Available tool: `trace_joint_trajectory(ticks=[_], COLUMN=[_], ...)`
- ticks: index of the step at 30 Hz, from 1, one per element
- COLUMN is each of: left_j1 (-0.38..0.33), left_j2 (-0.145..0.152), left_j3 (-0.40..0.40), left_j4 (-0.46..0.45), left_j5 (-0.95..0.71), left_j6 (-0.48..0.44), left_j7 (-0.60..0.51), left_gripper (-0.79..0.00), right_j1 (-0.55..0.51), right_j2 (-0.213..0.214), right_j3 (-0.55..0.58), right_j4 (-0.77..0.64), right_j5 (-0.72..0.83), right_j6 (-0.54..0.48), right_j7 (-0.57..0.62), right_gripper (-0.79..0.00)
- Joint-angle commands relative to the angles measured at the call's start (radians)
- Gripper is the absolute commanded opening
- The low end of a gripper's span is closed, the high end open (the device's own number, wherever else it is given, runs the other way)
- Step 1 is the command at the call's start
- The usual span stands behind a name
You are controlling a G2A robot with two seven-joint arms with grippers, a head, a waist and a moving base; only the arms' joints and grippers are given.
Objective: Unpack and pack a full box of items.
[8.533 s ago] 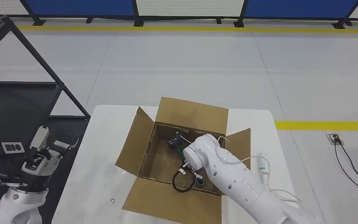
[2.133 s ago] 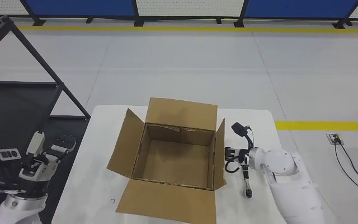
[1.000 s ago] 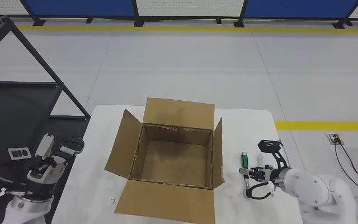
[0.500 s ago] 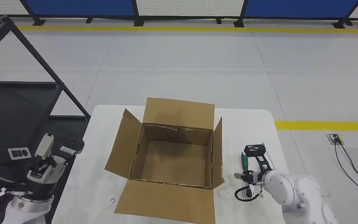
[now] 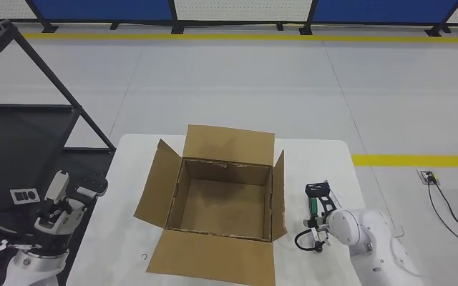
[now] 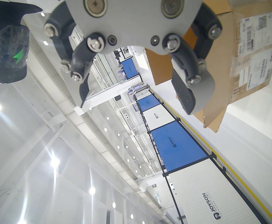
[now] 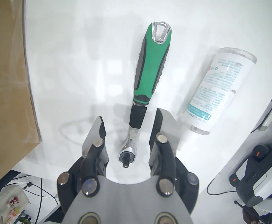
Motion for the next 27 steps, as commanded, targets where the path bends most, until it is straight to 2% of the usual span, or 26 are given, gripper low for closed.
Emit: trace_joint_trajectory(ticks=[1,20,24,27], left_j1=[0.000,0.000,0.000,0.000], left_j2=[0.000,0.000,0.000,0.000], left_j3=[0.000,0.000,0.000,0.000], left_j4=[0.000,0.000,0.000,0.000], left_j5=[0.000,0.000,0.000,0.000], left_j6=[0.000,0.000,0.000,0.000], left_j7=[0.000,0.000,0.000,0.000], left_gripper=[0.000,0.000,0.000,0.000], right_j1=[0.012,0.049,0.054,0.056], right_j2=[0.000,0.000,0.000,0.001], right_j3=[0.001,-0.010,-0.015,-0.015], right_j4=[0.021,0.122,0.133,0.134], right_j5=[0.004,0.036,0.040,0.043], right_j6=[-0.002,-0.022,-0.023,-0.023], right_j7=[0.002,0.005,0.006,0.009], right_gripper=[-0.382,-0.486,-0.570,-0.702])
